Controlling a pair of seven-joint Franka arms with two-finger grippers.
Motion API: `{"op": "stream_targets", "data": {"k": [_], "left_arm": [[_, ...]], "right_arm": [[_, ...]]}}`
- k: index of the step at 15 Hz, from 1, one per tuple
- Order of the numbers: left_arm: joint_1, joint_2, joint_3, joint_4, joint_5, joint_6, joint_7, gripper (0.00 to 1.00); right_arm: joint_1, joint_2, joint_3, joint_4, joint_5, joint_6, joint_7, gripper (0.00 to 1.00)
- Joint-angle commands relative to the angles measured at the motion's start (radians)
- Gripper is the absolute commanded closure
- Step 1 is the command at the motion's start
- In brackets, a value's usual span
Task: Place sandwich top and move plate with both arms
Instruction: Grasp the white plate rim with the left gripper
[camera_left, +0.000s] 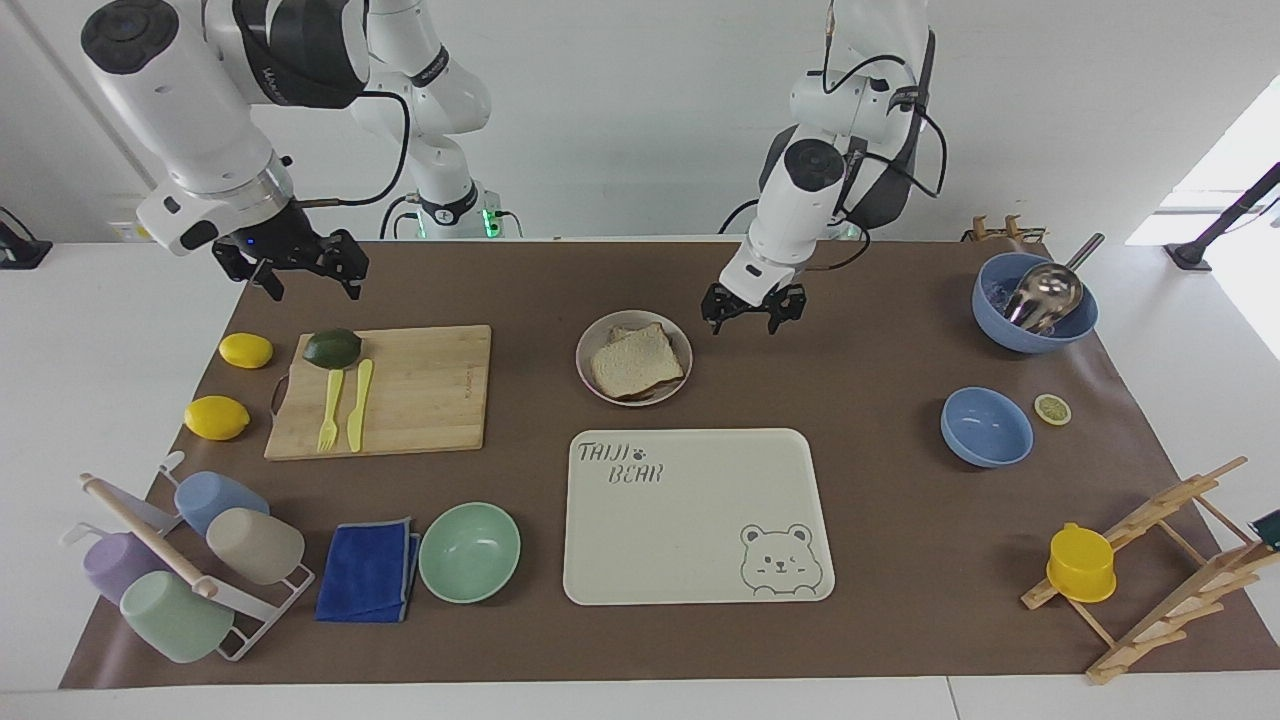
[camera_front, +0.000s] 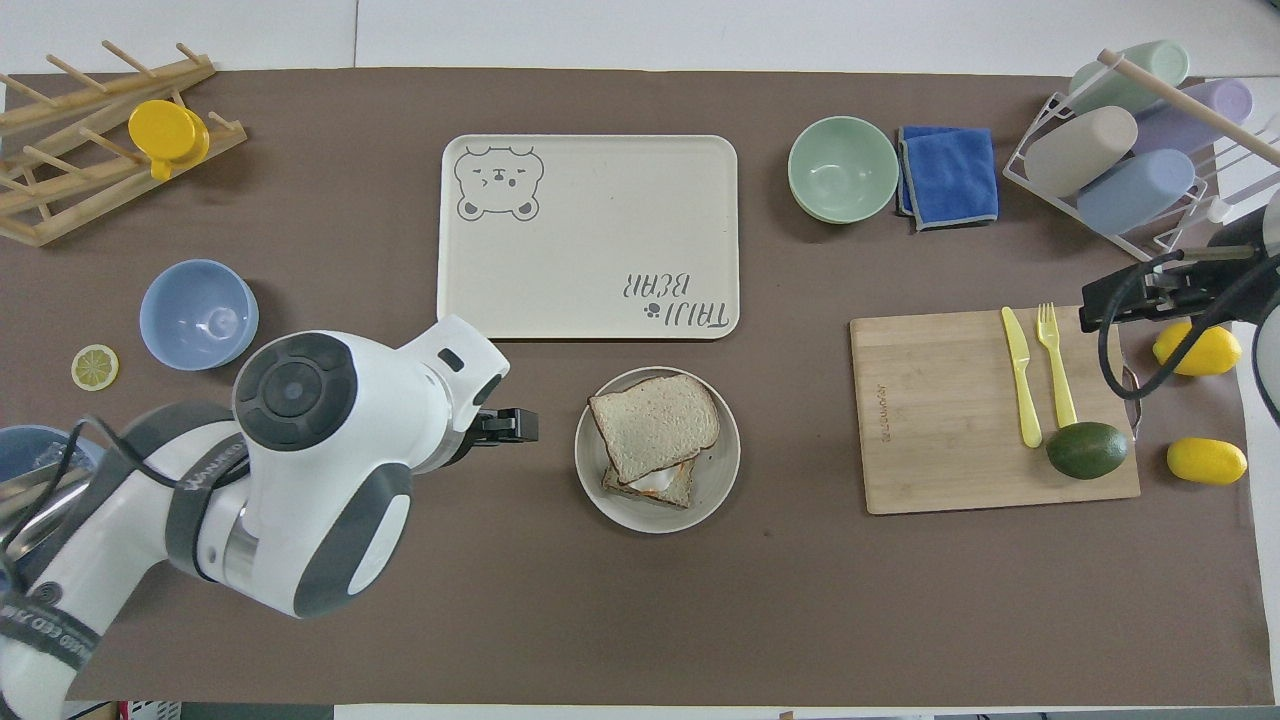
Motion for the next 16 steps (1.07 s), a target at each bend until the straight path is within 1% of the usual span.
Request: {"op": "stream_targets", "data": {"k": [1,2,3,6,8,9,10,11,13,15,16], "left_arm": [[-0.037,0.034,0.015,-0.015,-0.044,0.059,-0.009,0.01],[-0.051,0.056,0.015,-0.018,-0.044,0.082,-0.009,0.01],[-0.056,0.062,0.015,-0.02,-0.044,0.101,-0.009,0.03],[-0.065,0.097,0.015,-0.021,-0.047,0.122,-0.009,0.17],[-0.082,0.116,0.015,-0.024,-0.055,0.158,-0.012,0.26],[-0.082,0.12,0.015,-0.024,-0.055,0.159,-0.011,0.31],[-0.084,0.125,0.015,-0.024,-0.069,0.161,-0.009,0.31],[-0.085,0.13,0.015,-0.023,-0.081,0.165,-0.008,0.34],[-0.093,0.143,0.015,-0.023,-0.081,0.179,-0.006,0.44],[-0.093,0.145,0.015,-0.018,-0.083,0.179,-0.003,0.48],[-0.093,0.145,0.014,-0.017,-0.083,0.178,-0.003,0.52]], "right_arm": [[-0.022,0.006,0.007,0.017,-0.004,-0.047,-0.078,0.0],[-0.022,0.004,-0.007,0.014,-0.006,-0.05,-0.105,0.0],[-0.022,0.004,-0.023,0.012,-0.006,-0.048,-0.102,0.0],[-0.017,0.004,-0.028,0.017,-0.007,-0.039,-0.084,0.0],[-0.008,-0.002,-0.051,0.027,-0.003,-0.034,-0.031,0.0],[-0.002,0.0,-0.053,0.03,0.002,-0.03,0.002,0.0],[0.001,0.0,-0.05,0.03,0.002,-0.031,0.035,0.0],[0.001,-0.002,-0.047,0.03,0.001,-0.031,0.042,0.0],[0.001,-0.002,-0.04,0.03,-0.001,-0.033,0.034,0.0],[0.003,-0.014,-0.04,0.03,-0.003,-0.031,0.034,0.0],[0.001,-0.014,-0.042,0.03,-0.001,-0.031,0.036,0.0]]}}
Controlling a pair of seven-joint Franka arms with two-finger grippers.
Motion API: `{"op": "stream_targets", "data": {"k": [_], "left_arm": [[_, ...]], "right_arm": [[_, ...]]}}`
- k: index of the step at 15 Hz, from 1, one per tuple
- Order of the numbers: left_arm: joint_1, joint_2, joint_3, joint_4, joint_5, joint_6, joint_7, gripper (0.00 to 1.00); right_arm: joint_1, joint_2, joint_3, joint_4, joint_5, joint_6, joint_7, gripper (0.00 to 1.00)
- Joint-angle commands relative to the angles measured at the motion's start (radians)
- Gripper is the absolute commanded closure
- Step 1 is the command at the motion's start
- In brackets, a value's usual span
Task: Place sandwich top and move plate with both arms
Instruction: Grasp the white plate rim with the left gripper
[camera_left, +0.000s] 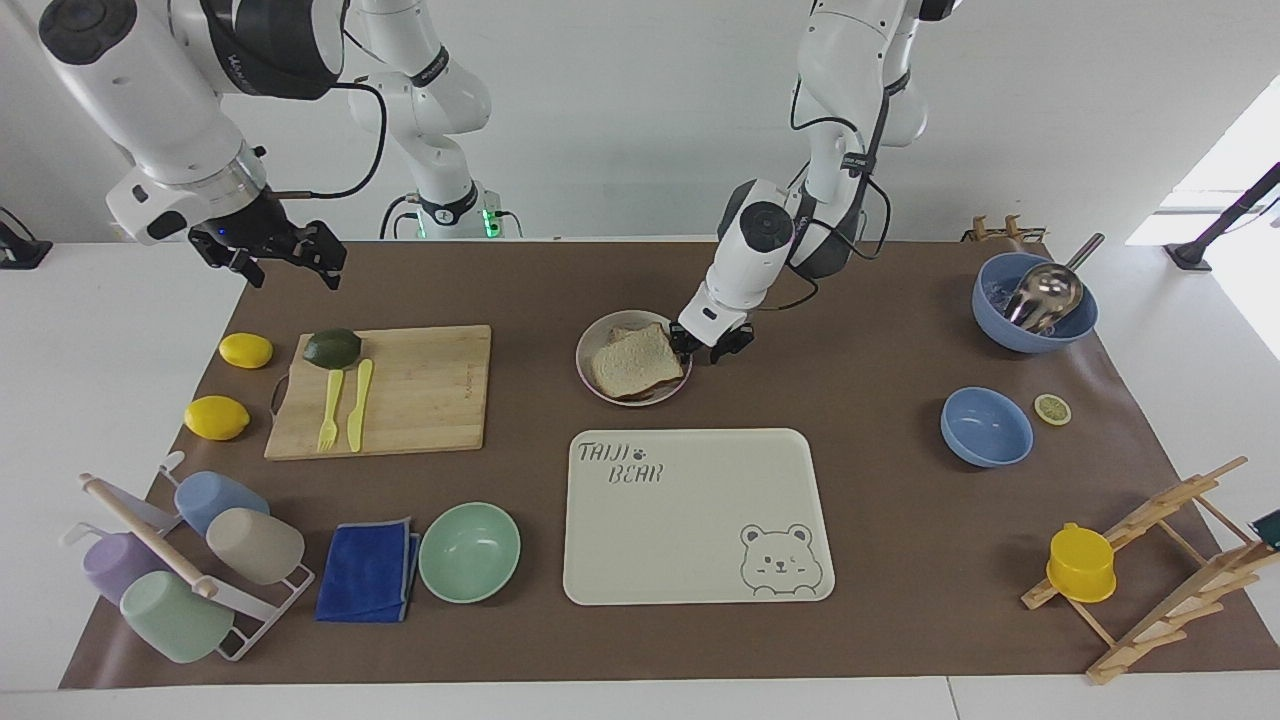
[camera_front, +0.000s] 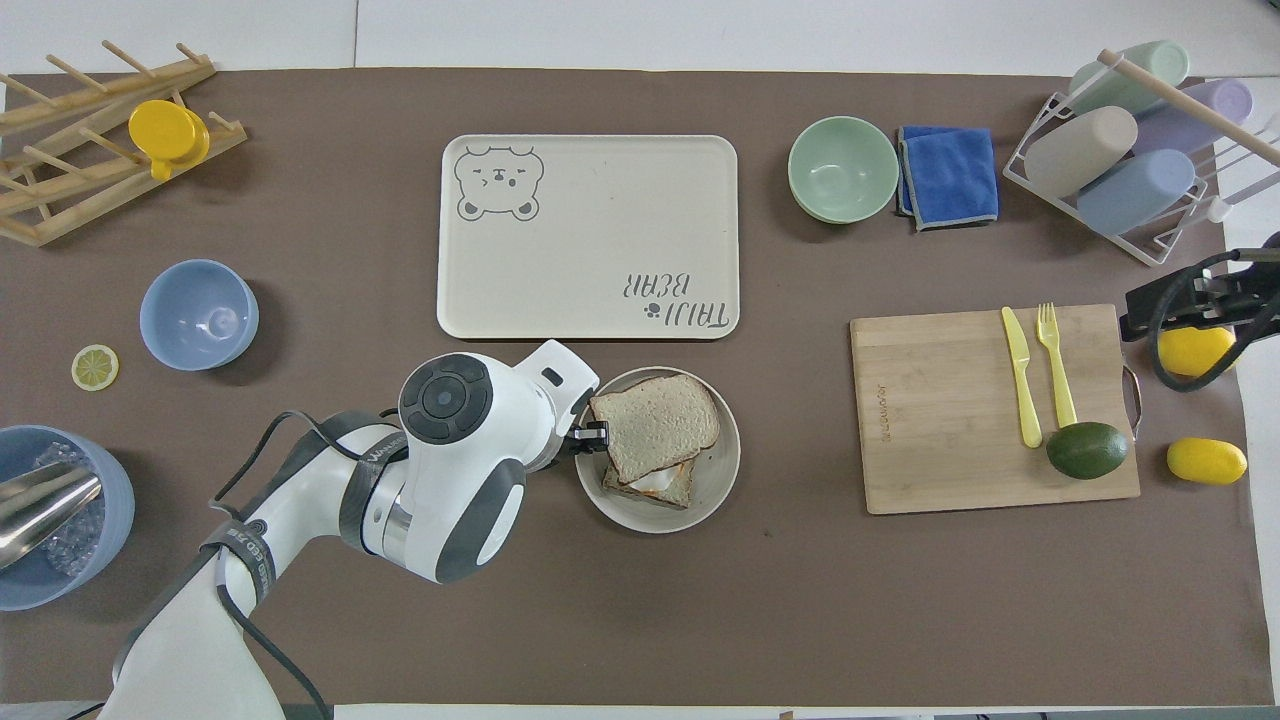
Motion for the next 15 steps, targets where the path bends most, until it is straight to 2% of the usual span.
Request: {"op": "stream_targets", "data": {"k": [1,3,5,6,12,15], "left_arm": [[-0.018,-0.003,0.012,-0.011,-0.02,0.021,0.0,0.59],[-0.022,-0.003,0.012,-0.011,-0.032,0.021,0.0,0.74],[-0.03,-0.003,0.012,-0.011,-0.042,0.02,0.003,0.96],[-0.03,-0.003,0.012,-0.011,-0.042,0.02,0.004,1.0],[-0.015,-0.016,0.012,0.002,-0.08,0.006,0.027,1.0],[0.057,-0.054,0.012,0.048,-0.132,-0.043,0.105,1.0]], "right_arm": [[-0.001,-0.014,0.0,0.002,0.002,0.001,0.017,0.0],[0.001,-0.02,-0.005,-0.003,0.001,-0.002,0.024,0.0],[0.001,-0.026,-0.001,-0.007,0.001,-0.004,0.022,0.0],[0.001,-0.026,0.001,-0.007,0.001,-0.004,0.022,0.0],[-0.01,-0.031,-0.005,-0.012,0.001,-0.01,0.022,0.0],[-0.004,-0.031,-0.005,-0.014,0.001,-0.01,0.022,0.0]]}}
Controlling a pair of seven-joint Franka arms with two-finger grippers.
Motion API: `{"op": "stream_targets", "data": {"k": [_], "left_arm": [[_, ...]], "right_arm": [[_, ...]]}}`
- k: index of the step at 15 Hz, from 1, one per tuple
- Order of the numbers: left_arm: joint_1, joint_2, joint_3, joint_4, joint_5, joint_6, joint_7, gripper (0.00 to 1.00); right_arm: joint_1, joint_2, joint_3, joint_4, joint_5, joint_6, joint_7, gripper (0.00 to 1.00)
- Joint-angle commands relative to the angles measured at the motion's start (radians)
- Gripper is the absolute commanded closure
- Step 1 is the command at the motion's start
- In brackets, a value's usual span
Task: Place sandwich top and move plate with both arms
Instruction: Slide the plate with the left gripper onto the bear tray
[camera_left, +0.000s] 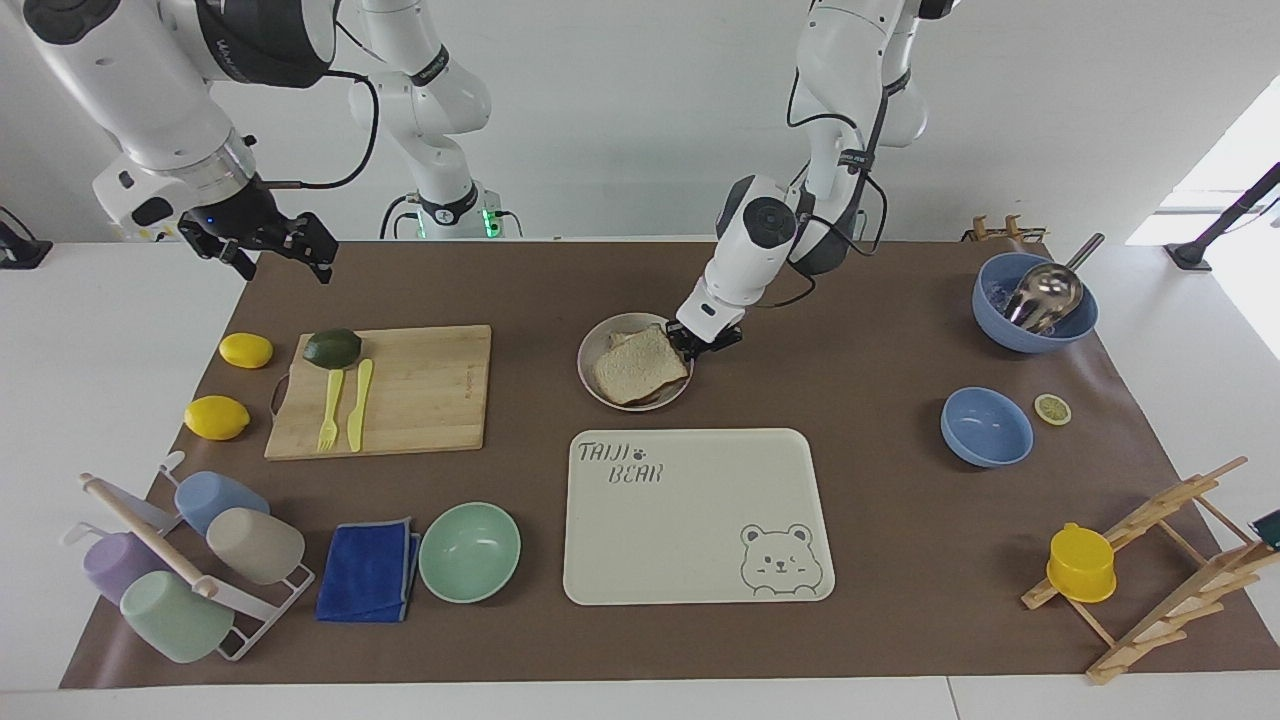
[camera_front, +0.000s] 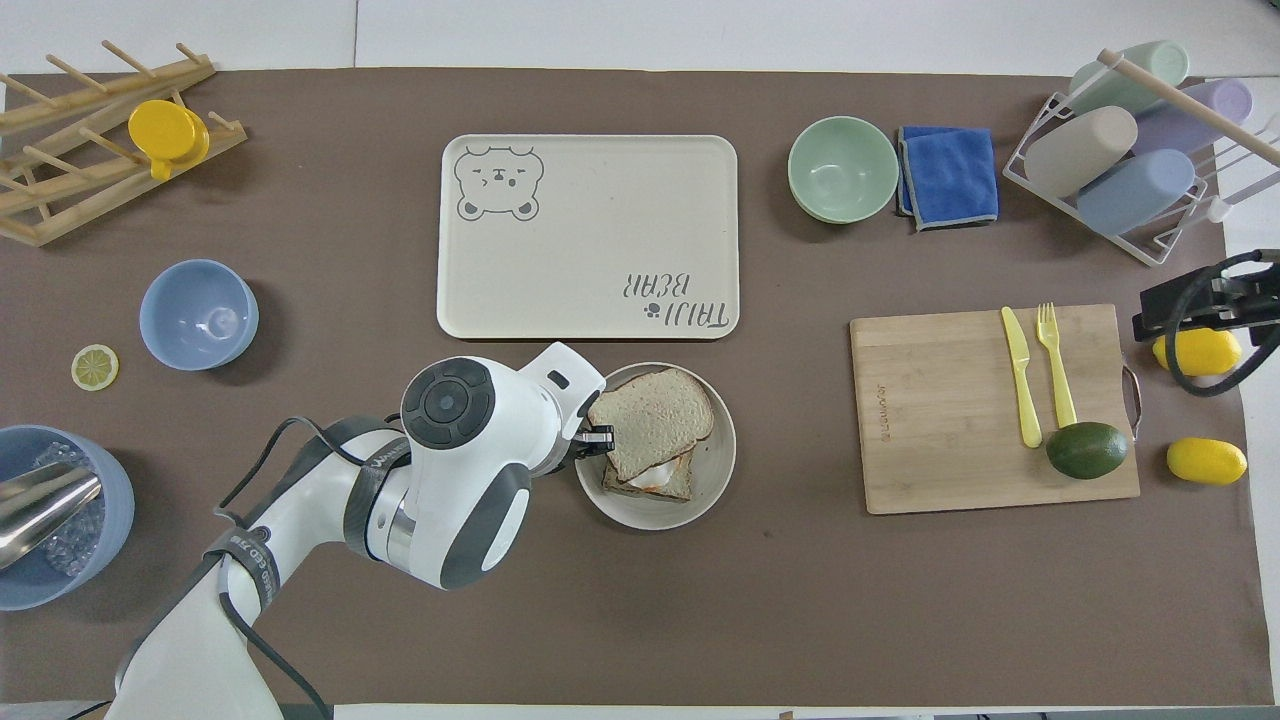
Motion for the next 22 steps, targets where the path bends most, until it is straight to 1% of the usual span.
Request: {"op": "stream_targets", "data": {"k": [1,2,3,5,7,9,11,13,14,15,18,20,22], "left_arm": [[0.078,-0.029,0.006,0.085,-0.057,-0.096,0.093,1.0],[0.104,-0.013,0.008,0.153,-0.057,-0.152,0.122,1.0],[0.126,0.007,0.01,0.204,-0.057,-0.182,0.149,1.0],[0.189,0.049,0.008,0.283,-0.057,-0.196,0.179,1.0],[0.218,0.108,0.01,0.364,-0.055,-0.211,0.21,1.0],[0.259,0.209,0.013,0.454,-0.04,-0.204,0.251,1.0],[0.308,0.324,0.013,0.601,-0.04,-0.236,0.273,1.0],[0.318,0.401,0.011,0.688,-0.041,-0.256,0.29,1.0],[0.316,0.434,0.013,0.711,-0.042,-0.244,0.31,1.0],[0.318,0.445,0.011,0.714,-0.042,-0.233,0.348,1.0],[0.306,0.449,0.013,0.703,-0.032,-0.184,0.382,1.0],[0.301,0.446,0.013,0.668,-0.014,-0.161,0.391,1.0],[0.298,0.446,0.011,0.662,-0.014,-0.151,0.407,1.0]], "right_arm": [[0.0,-0.017,0.004,-0.013,0.001,-0.007,0.015,0.0],[-0.002,-0.017,0.004,-0.015,0.001,-0.007,0.015,0.0],[-0.002,-0.017,0.004,-0.013,0.001,-0.007,0.015,0.0],[-0.002,-0.017,0.004,-0.015,0.001,-0.007,0.015,0.0],[-0.002,-0.017,0.004,-0.013,0.001,-0.007,0.015,0.0],[-0.002,-0.017,0.004,-0.015,0.001,-0.007,0.015,0.0],[-0.002,-0.017,0.004,-0.015,0.001,-0.007,0.015,0.0],[-0.002,-0.017,0.004,-0.013,0.001,-0.007,0.015,0.0],[-0.002,-0.017,0.004,-0.015,0.001,-0.007,0.015,0.0],[-0.002,-0.017,0.004,-0.015,0.001,-0.007,0.015,0.0],[-0.002,-0.017,0.004,-0.015,0.001,-0.007,0.015,0.0],[-0.002,-0.017,0.004,-0.015,0.001,-0.007,0.015,0.0],[-0.002,-0.017,0.004,-0.015,0.001,-0.007,0.015,0.0]]}}
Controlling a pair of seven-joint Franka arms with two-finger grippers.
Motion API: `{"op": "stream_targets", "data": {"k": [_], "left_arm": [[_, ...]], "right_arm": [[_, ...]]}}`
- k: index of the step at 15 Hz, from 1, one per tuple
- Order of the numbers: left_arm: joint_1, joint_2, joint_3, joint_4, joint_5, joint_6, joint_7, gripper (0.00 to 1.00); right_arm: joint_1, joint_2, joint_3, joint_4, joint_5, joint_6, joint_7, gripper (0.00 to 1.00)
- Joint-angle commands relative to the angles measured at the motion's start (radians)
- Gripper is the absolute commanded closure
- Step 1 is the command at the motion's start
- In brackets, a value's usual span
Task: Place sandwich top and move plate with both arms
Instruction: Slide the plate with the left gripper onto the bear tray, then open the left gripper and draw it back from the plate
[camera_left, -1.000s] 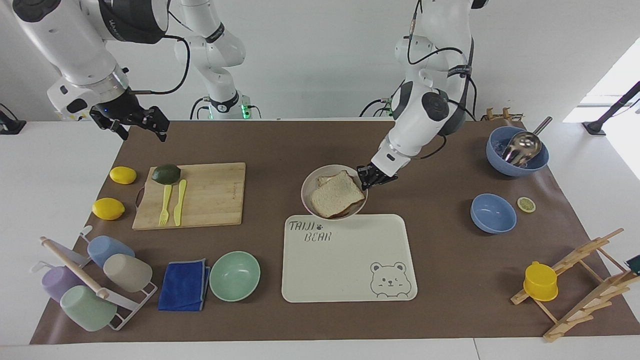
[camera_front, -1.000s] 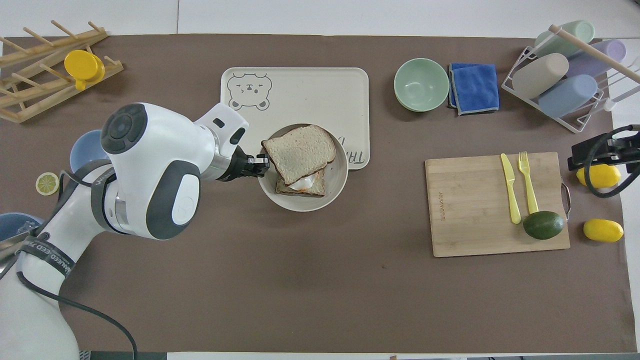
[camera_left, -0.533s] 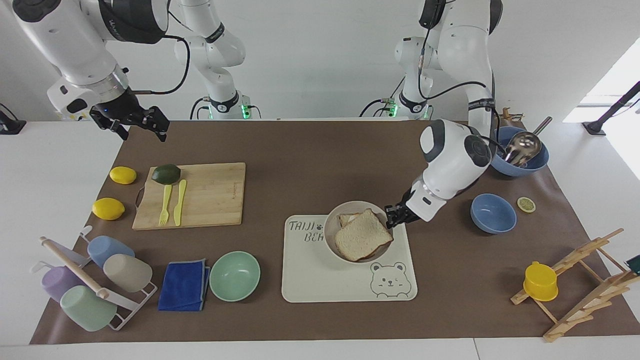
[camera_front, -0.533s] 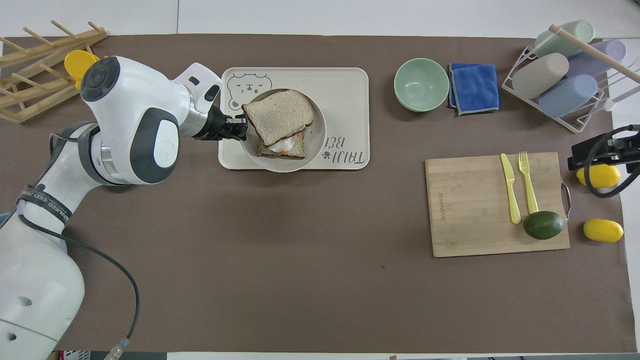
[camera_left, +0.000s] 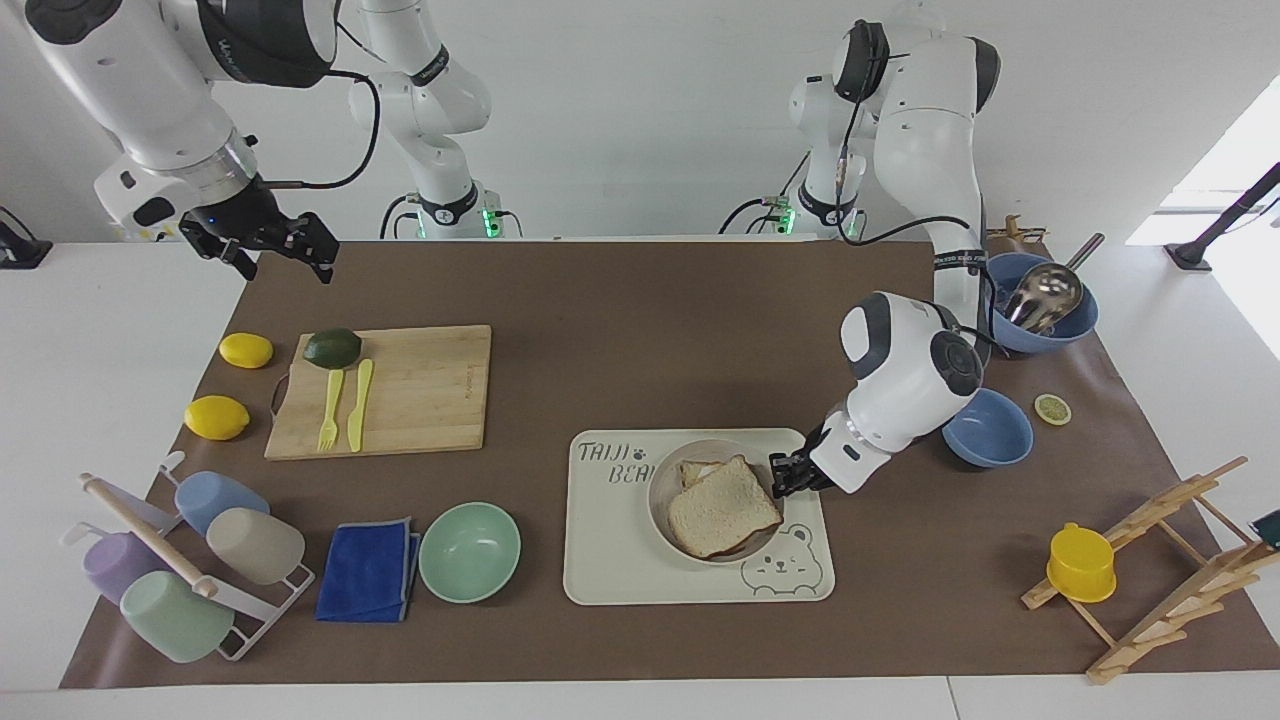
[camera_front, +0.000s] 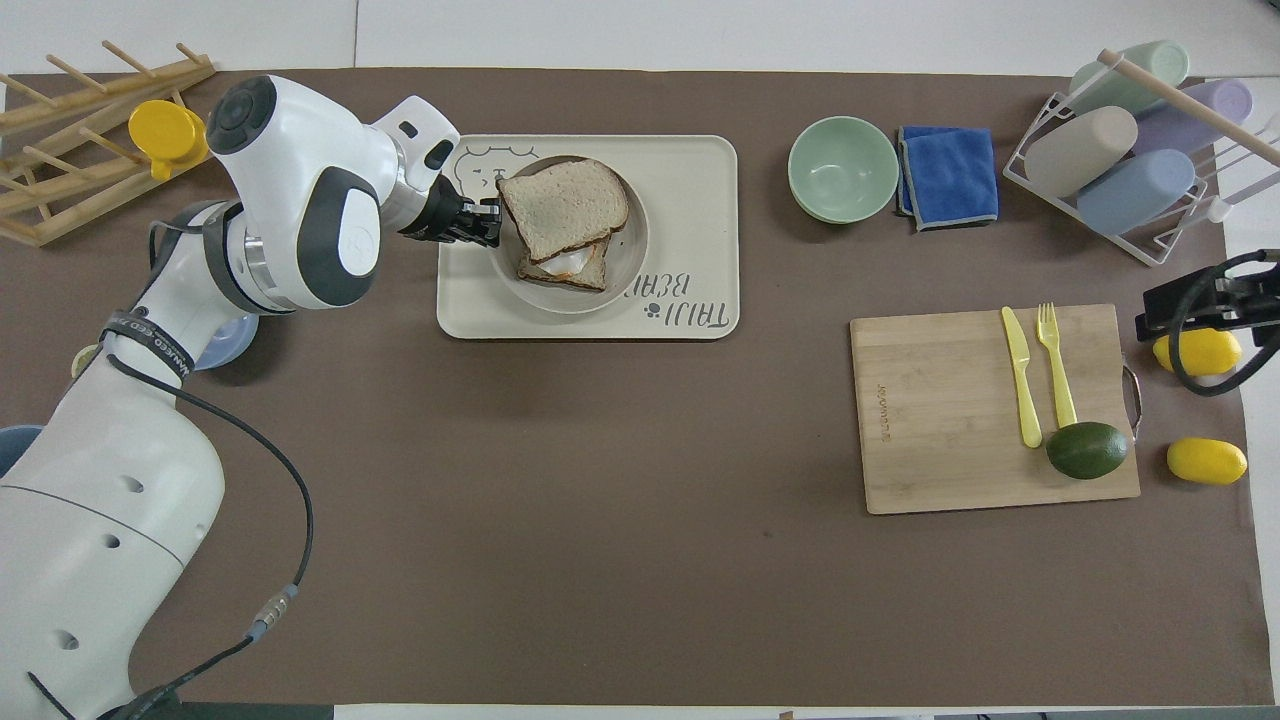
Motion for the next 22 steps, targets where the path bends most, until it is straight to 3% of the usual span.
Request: {"op": "stream_targets", "data": {"k": [1,8,10,11,12,18,22], "left_arm": [[-0.014,-0.006,0.006,-0.023,0.007,0.036,0.027,1.0],[-0.008,-0.017,0.006,-0.069,0.005,0.085,0.027,1.0],[-0.002,-0.017,0.006,-0.069,0.005,0.087,0.028,0.44],[-0.001,-0.017,0.006,-0.066,0.005,0.08,0.028,0.08],[0.002,-0.017,0.007,-0.055,0.009,0.061,0.028,0.0],[0.087,-0.028,0.012,0.108,0.035,-0.247,0.043,0.0],[0.136,-0.164,0.027,0.111,0.106,-0.398,0.045,0.0]], "right_arm": [[-0.002,-0.017,0.004,-0.015,0.001,-0.007,0.015,0.0],[-0.002,-0.017,0.004,-0.015,0.001,-0.007,0.015,0.0],[-0.002,-0.017,0.004,-0.015,0.001,-0.007,0.015,0.0],[-0.002,-0.017,0.004,-0.015,0.001,-0.007,0.015,0.0],[-0.002,-0.017,0.004,-0.015,0.001,-0.007,0.015,0.0],[-0.002,-0.017,0.004,-0.015,0.001,-0.007,0.015,0.0],[-0.002,-0.017,0.004,-0.013,0.001,-0.007,0.015,0.0]]}}
